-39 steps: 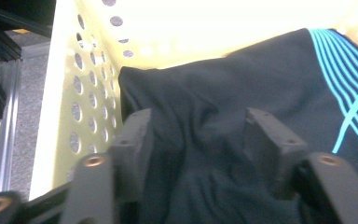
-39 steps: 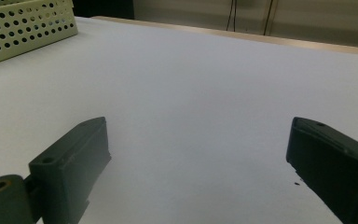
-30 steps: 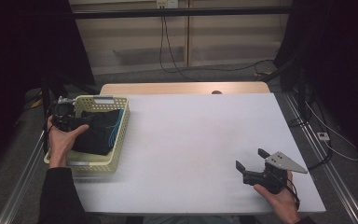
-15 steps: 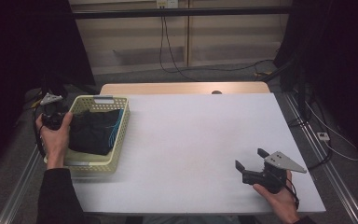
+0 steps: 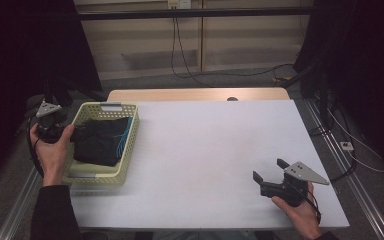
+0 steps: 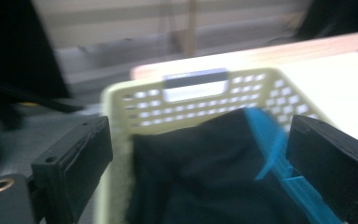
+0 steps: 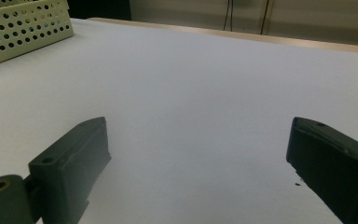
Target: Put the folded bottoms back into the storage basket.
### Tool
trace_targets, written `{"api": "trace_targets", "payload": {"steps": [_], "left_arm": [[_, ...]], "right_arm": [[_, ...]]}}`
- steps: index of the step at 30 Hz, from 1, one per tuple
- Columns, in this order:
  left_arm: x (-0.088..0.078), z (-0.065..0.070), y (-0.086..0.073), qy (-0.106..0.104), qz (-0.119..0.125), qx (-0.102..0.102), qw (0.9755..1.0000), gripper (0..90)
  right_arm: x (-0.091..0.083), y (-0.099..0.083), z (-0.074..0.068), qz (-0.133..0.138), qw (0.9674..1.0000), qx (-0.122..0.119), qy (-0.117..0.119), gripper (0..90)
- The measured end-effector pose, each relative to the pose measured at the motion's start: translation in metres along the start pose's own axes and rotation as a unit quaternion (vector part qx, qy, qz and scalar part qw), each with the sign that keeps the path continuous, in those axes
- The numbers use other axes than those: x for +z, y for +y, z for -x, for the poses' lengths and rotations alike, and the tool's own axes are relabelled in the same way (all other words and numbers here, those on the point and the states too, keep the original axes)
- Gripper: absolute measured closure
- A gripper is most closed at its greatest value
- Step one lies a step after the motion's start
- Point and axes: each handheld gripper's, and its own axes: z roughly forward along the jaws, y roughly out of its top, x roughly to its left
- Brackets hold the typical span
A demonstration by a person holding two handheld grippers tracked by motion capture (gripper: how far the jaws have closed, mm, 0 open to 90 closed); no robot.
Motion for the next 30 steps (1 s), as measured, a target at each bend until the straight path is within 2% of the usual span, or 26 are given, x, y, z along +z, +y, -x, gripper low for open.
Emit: {"api": "trace_targets", "payload": {"steps": [1, 6, 8, 14, 21, 24, 30], "left_arm": [[-0.001, 0.0, -0.001, 0.007, -0.003, 0.004, 1.0, 7.0], [-0.01, -0.003, -0.006, 0.003, 0.004, 0.004, 1.0, 7.1], [-0.016, -0.004, -0.009, -0.011, 0.007, -0.003, 0.9999, 7.1], [-0.029, -0.006, -0.018, -0.032, 0.01, -0.013, 0.9993, 7.0], [-0.04, -0.005, -0.03, -0.027, 0.008, -0.013, 0.9995, 6.3], [-0.044, -0.002, -0.035, -0.034, 0.007, -0.012, 0.9993, 4.8], [-0.058, 0.005, -0.041, -0.038, 0.02, -0.009, 0.999, 4.5]], "right_arm": [[0.0, 0.0, 0.0, 0.0, 1.0, 0.0, 0.0, 5.5], [0.001, 0.0, -0.001, -0.001, 1.0, -0.002, -0.003, 5.5], [0.001, 0.0, -0.001, 0.0, 1.0, -0.001, -0.004, 5.4], [0.0, 0.0, -0.001, 0.001, 1.0, 0.0, -0.006, 5.4], [0.001, 0.0, -0.001, 0.0, 1.0, -0.001, -0.006, 5.4], [0.001, 0.0, -0.001, 0.0, 1.0, -0.001, -0.006, 5.5], [0.001, 0.0, -0.001, -0.001, 1.0, -0.002, -0.005, 5.6]]}}
